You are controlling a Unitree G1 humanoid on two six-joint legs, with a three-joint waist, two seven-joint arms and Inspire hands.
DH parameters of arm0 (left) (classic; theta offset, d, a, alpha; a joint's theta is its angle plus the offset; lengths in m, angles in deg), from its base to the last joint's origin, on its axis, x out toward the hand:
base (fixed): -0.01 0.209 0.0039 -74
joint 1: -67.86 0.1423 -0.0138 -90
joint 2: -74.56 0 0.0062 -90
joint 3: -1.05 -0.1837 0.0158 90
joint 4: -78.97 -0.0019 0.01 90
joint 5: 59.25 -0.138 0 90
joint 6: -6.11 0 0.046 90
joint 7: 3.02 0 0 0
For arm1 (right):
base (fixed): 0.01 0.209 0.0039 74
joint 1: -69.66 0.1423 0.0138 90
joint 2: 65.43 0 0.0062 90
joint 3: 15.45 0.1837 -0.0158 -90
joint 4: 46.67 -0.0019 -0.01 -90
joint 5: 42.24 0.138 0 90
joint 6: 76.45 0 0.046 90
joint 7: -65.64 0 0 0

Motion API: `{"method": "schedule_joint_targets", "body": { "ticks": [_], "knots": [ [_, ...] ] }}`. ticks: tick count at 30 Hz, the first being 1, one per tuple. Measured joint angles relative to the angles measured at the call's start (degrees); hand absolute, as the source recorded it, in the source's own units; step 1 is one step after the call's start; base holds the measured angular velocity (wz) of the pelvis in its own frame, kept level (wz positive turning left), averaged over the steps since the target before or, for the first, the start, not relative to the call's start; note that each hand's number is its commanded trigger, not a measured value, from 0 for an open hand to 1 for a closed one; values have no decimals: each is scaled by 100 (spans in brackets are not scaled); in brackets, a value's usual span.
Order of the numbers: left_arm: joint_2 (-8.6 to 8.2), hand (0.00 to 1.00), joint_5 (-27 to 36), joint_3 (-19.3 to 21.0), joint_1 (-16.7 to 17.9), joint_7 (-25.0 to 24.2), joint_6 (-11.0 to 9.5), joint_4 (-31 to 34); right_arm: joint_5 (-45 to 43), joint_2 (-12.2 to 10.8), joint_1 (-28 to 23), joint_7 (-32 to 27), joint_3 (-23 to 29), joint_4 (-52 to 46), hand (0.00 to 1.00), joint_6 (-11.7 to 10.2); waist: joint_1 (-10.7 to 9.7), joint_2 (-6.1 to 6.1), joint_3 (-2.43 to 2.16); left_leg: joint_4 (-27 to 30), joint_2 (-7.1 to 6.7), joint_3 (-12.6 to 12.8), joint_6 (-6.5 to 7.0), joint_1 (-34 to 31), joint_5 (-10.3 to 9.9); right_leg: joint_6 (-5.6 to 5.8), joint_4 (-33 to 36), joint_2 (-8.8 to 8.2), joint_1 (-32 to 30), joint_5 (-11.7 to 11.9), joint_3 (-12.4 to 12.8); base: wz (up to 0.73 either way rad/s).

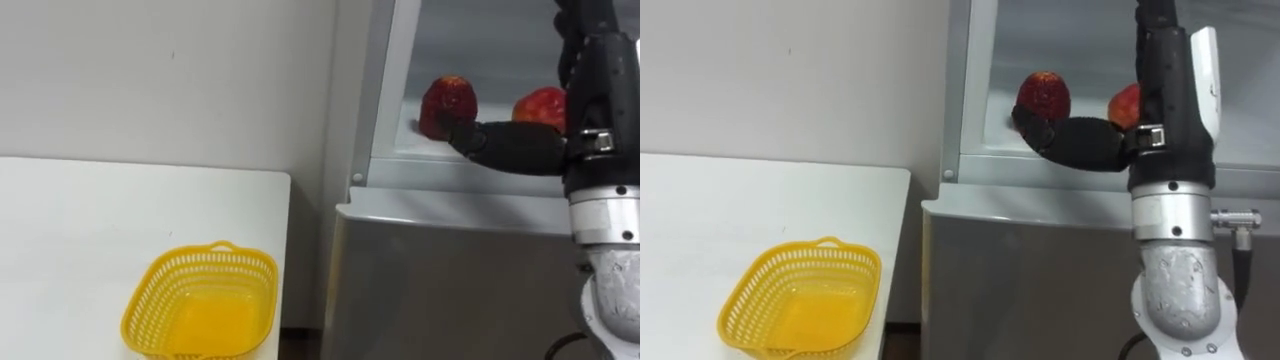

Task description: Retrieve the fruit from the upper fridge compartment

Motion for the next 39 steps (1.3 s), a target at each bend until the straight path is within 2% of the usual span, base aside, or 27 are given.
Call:
{"method": "schedule_joint_targets", "body": {
  "ticks": [7, 13, 18, 22, 27, 29, 33, 37, 39],
  "knots": [
    [-1, 0, -4, 5, -38, -23, 29, 0, -88, 2, 264, -14, -98, 385, 0, 3, 75, -3, -2, 1, 0, 2, 0, -11, 0, 0, -2, 1, -22, 0, 0, 0],
    [-2, 0, -23, 10, -19, -61, 41, 31, -176, 3, 581, -5, -142, 829, 0, 124, 110, -3, -3, 3, -2, -2, 0, -18, 0, 0, 1, 0, -20, 0, -2, 0],
    [-1, 0, -100, 18, -25, -71, 42, 79, -128, 13, 602, 15, -157, 915, 0, 125, 114, 1, -4, 6, -5, -42, 0, -19, 0, 0, -2, 1, -2, 0, -14, 3],
    [1, 0, -115, 47, -50, -123, 54, 168, 64, 139, 602, 175, -156, 1215, 0, 130, 111, 9, -7, 18, -21, -157, 0, -17, 0, 0, -1, -1, 34, 0, -7, 10],
    [0, 0, -115, 48, -42, -122, 129, 205, 189, 183, 636, 258, -193, 1474, 0, 139, 116, 14, -10, 18, -24, -201, 1, -12, 1, 0, 2, 0, 42, 0, -15, 3],
    [1, 0, -116, 47, -43, -119, 156, 231, 407, 229, 793, 260, -283, 1671, 0, 260, 118, 11, -11, 13, -24, -205, 1, -9, 1, 0, 1, 0, 32, 0, -15, 0],
    [6, 0, -118, 47, -42, -115, 167, 273, 555, 320, 918, 264, -431, 1746, 0, 359, 119, -5, -17, 3, -27, -234, 1, -9, 1, 0, 3, 0, 33, 0, -27, 2],
    [26, 0, -120, 48, -37, -112, 257, 314, 575, 365, 926, 269, -437, 1750, 0, 393, 127, -59, -51, -6, -30, -317, 1, -3, 1, 0, 13, 0, 40, 0, -119, 9],
    [23, 0, -122, 45, -21, -110, 273, 348, 609, 379, 926, 268, -434, 1787, 0, 394, 127, -64, -54, -15, -24, -405, 3, 39, 3, 1, 80, 1, 35, -3, -156, 3]
  ]
}}
